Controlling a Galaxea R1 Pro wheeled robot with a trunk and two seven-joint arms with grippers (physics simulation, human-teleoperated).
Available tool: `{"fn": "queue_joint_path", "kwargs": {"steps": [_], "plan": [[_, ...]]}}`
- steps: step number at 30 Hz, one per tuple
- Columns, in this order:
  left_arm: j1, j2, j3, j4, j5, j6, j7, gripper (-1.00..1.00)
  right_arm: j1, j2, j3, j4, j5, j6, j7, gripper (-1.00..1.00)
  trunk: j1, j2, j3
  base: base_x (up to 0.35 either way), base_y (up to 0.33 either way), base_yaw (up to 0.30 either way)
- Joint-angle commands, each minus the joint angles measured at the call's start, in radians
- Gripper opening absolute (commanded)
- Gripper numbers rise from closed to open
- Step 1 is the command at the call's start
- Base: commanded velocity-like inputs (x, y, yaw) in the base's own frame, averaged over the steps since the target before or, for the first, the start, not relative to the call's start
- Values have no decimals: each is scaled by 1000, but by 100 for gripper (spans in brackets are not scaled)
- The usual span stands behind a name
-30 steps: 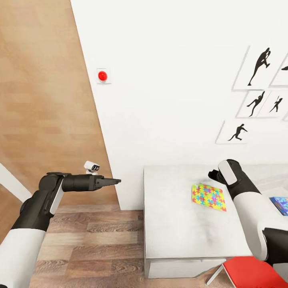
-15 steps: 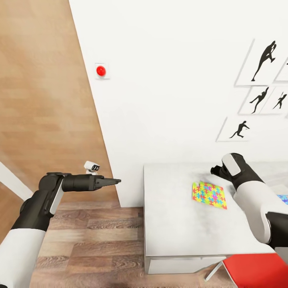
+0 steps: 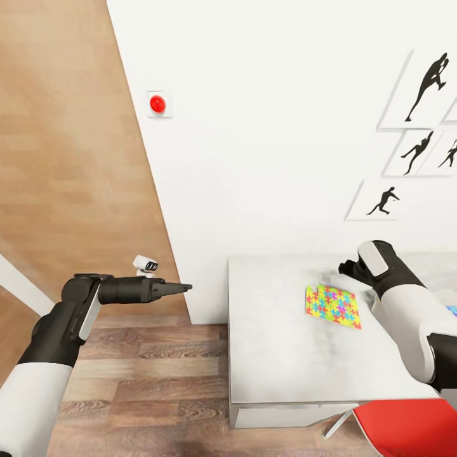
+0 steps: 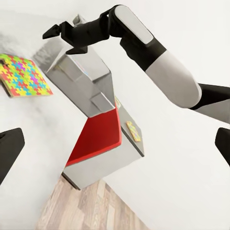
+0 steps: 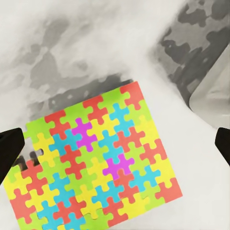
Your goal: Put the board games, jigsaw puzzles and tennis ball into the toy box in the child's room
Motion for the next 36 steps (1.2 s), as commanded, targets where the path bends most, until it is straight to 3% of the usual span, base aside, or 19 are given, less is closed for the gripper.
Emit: {"fn": "queue_joint_path", "kwargs": {"steps": [1, 5, 15, 23, 36], "plan": [[-1, 0, 0, 0, 0, 11, -4, 100, -1, -1, -1, -1, -11, 1, -9, 100, 1, -2, -4, 0, 0, 0], [-1, 0, 0, 0, 0, 11, -4, 100, -1, -2, -2, -1, -12, 2, 0, 100, 1, -2, -10, 0, 0, 0], [-1, 4, 0, 0, 0, 11, -4, 100, -3, -3, -2, -1, -10, 3, 112, 100, 1, -2, -26, 0, 0, 0], [-1, 13, 0, 0, 1, 11, -4, 100, -13, -27, -2, -1, -12, 3, 123, 100, 1, -2, -39, 0, 0, 0], [-1, 14, 0, 0, 1, 11, -4, 100, -14, -31, -2, 0, -12, 2, 124, 100, 1, -2, -61, 0, 0, 0]]}}
